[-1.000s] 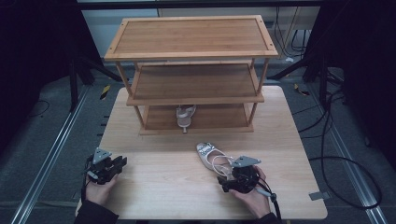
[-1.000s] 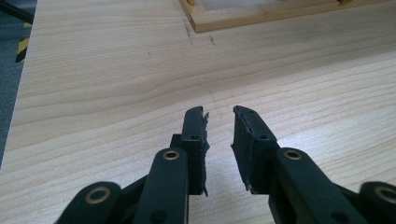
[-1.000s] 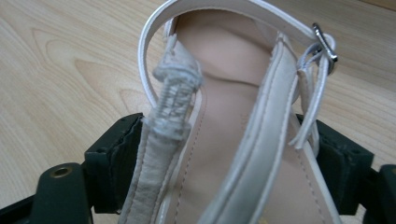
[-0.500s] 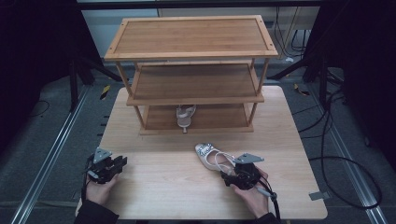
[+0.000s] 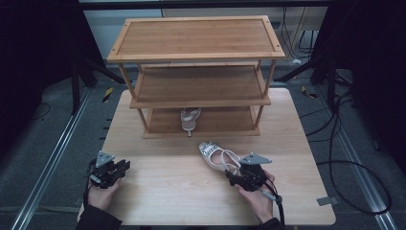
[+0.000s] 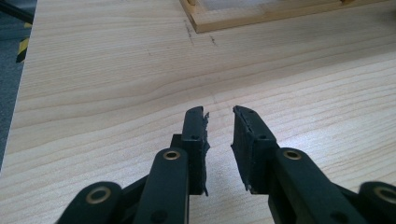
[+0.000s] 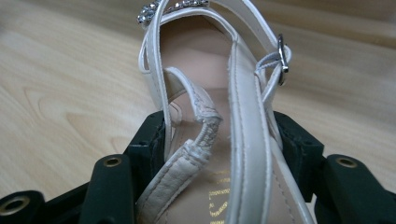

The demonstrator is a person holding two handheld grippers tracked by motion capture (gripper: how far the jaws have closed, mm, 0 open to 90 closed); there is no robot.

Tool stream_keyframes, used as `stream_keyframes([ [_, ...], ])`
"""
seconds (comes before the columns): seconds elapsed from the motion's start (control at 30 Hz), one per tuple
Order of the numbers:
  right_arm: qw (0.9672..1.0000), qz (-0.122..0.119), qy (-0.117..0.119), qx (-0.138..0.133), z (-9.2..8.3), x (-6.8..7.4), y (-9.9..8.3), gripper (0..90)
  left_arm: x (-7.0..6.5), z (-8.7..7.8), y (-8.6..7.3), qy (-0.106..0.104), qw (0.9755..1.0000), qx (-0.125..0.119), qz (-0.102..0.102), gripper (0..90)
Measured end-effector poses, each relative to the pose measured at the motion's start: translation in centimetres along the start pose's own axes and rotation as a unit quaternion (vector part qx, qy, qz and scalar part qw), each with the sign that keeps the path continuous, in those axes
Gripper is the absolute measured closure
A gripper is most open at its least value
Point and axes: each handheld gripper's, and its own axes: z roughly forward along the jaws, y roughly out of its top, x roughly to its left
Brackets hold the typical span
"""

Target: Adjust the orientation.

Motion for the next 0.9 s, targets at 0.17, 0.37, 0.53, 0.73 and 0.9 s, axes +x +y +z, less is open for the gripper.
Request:
stream_keyframes([
  [0.17, 0.9997, 0.014, -0.006, -0.018, 0.8, 0.2, 1.8, 43.4, -0.1, 0.0, 0.1, 0.0, 1.0, -0.002, 0.002, 73.0],
  [0.37, 0.9986, 0.032, -0.029, -0.032, 2.0, -0.4, 3.2, 43.4, 0.0, 0.0, 0.1, 0.0, 1.0, -0.002, 0.002, 73.1],
  [0.53, 0.9968, 0.051, -0.045, -0.041, 2.9, -1.0, 3.7, 43.3, -0.1, 0.0, 0.1, -0.002, 1.0, -0.002, 0.005, 73.1],
  [0.73, 0.9934, 0.065, -0.076, -0.055, 5.1, -1.7, 5.0, 43.3, -0.1, 0.0, 0.1, -0.003, 1.0, -0.003, 0.006, 73.2],
  [0.9, 0.9905, 0.079, -0.094, -0.061, 7.0, -2.1, 6.6, 43.2, 0.0, 0.0, 0.1, -0.006, 1.0, -0.004, 0.006, 73.4],
])
